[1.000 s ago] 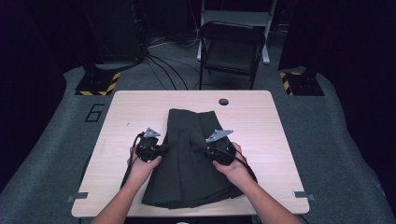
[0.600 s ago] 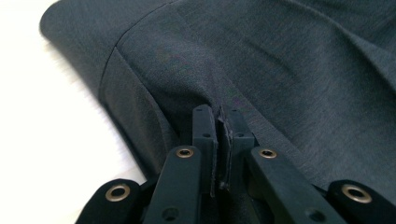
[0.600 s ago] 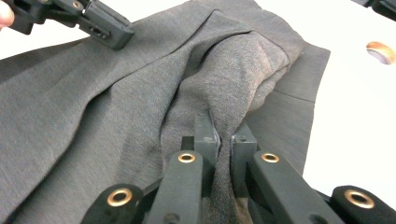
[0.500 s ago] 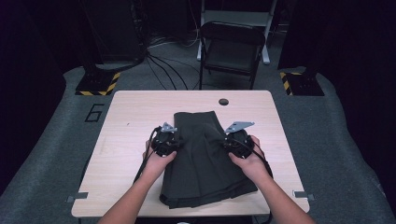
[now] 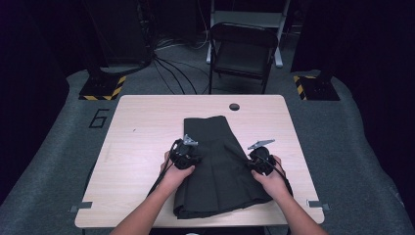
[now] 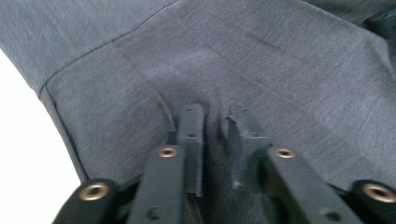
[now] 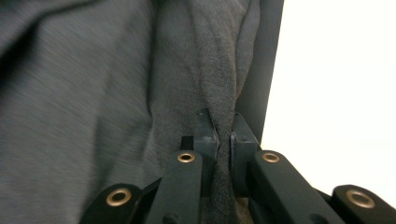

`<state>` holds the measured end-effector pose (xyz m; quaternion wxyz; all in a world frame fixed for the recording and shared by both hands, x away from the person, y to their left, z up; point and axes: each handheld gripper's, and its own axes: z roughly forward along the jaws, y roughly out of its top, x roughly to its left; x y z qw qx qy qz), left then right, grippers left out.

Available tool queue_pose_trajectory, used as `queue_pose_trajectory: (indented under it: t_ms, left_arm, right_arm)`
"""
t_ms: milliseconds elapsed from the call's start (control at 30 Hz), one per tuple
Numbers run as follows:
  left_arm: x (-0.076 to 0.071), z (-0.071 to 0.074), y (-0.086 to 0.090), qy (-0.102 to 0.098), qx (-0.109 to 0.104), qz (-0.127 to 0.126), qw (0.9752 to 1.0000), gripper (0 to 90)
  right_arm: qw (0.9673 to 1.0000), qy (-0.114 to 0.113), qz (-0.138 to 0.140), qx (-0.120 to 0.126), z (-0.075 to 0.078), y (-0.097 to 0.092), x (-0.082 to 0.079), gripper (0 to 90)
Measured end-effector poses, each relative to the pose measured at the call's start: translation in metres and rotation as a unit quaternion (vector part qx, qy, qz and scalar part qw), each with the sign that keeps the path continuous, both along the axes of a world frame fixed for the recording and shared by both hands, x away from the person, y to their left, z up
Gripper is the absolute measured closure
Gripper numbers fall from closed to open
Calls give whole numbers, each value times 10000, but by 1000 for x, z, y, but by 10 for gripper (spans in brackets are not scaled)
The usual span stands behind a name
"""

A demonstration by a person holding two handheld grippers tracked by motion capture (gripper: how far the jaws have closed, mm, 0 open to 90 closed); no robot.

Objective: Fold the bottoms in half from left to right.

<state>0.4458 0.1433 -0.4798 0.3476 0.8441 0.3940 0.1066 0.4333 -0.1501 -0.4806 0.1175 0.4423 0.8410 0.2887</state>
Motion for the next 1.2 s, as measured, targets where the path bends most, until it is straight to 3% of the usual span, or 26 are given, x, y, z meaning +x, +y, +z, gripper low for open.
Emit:
queue_pose_trajectory:
  t_ms: [167,267,467,600,733,833,900,967,1200]
  left_arm:
    - [-4,4,11,-17,-195,55,9998,609]
    - [-8,10,17,-115,-348,81,9993,538]
    - [-17,18,36,-201,-526,220,9982,462]
    - [-21,16,46,-218,-469,276,9983,449]
    - [-21,4,50,-105,-426,321,9985,443]
    - [-22,-4,50,-16,-463,343,9983,435]
    - [-23,-10,49,37,-445,343,9984,431]
    - [-23,-14,48,79,-294,272,9992,421]
    - [-23,-26,45,126,-188,243,9994,395]
  right_arm:
    - [9999,84,-58,4,-13,-1,0,800]
    - [9999,92,-45,-49,-15,0,-1,721]
    - [9998,-38,-113,145,-9,-4,-6,566]
    - [9983,-308,-173,467,5,-8,-10,508]
    - [9972,-535,-257,454,10,-9,-9,495]
    - [9973,-442,-445,387,3,-9,-4,478]
    - [9980,-361,-434,276,-5,-9,-1,468]
    - [9989,-228,-375,146,-13,-7,1,460]
    - [9992,-186,-345,13,-23,-3,-1,449]
